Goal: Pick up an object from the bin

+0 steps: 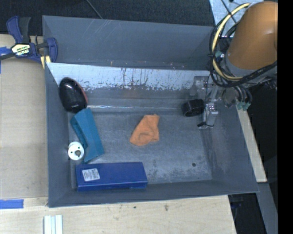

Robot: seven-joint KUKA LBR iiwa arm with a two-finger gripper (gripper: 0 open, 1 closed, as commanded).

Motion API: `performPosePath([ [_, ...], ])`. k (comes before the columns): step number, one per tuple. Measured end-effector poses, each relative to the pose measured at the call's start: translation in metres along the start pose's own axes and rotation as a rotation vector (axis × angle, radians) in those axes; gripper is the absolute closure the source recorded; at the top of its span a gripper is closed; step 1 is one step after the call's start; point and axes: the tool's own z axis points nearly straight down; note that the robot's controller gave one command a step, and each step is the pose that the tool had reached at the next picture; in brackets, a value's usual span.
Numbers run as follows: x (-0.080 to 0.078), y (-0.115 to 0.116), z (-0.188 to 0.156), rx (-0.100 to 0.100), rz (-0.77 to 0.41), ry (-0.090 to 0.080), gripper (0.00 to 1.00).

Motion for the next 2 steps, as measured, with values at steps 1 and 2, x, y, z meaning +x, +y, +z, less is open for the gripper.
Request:
performPosePath([
  [1,-0.001,0.000,-0.005,0.001,-0.001,-0.008,0.00],
  [2,-0.012,0.034,0.039,0.003,-0.006,-0.016,0.00],
])
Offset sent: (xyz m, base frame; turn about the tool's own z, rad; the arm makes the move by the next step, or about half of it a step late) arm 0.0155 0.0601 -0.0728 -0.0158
